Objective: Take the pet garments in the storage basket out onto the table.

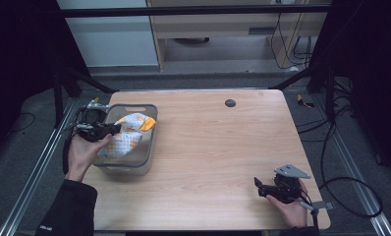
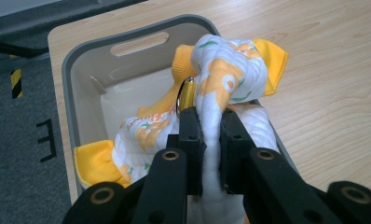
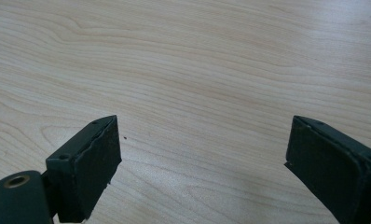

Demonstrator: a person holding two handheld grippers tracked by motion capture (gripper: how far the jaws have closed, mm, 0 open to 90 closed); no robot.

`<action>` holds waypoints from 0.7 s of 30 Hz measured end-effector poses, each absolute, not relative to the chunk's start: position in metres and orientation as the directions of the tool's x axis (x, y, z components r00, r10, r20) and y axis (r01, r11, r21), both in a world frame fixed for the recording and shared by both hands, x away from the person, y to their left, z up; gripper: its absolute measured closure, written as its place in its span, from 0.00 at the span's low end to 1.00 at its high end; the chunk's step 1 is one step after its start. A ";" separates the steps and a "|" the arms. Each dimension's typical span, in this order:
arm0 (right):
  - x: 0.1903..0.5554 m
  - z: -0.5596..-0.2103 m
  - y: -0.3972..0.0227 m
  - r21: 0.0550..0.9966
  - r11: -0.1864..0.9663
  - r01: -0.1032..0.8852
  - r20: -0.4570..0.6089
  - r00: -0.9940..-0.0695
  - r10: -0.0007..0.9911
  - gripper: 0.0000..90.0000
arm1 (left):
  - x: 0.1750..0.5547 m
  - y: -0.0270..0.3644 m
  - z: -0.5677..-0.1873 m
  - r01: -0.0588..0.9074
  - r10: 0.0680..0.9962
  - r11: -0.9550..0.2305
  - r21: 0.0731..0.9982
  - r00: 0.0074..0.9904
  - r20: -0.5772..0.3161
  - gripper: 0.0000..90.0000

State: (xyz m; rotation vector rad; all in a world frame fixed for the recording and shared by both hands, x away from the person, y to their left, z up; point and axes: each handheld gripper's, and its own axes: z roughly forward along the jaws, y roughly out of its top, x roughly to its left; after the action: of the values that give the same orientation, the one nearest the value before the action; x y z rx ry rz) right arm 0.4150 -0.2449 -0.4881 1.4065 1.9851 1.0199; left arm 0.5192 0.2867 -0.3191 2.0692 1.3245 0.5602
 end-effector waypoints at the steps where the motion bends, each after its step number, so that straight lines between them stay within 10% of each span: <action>1: 0.415 -0.488 -0.245 0.803 0.185 0.566 0.024 -0.342 0.939 0.11 | 0.518 0.287 -0.318 0.652 0.910 -0.317 0.689 0.414 0.027 0.91; 21: 0.415 -0.488 -0.245 0.805 0.184 0.564 0.024 -0.340 0.940 0.11 | 0.500 0.275 -0.297 0.605 0.863 -0.373 0.704 0.504 0.024 0.91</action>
State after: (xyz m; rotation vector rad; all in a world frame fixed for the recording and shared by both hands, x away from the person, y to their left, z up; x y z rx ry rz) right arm 0.4149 -0.2452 -0.4878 1.4074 1.9806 1.0218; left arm 0.5003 0.2746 -0.2970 2.1089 1.1967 0.5226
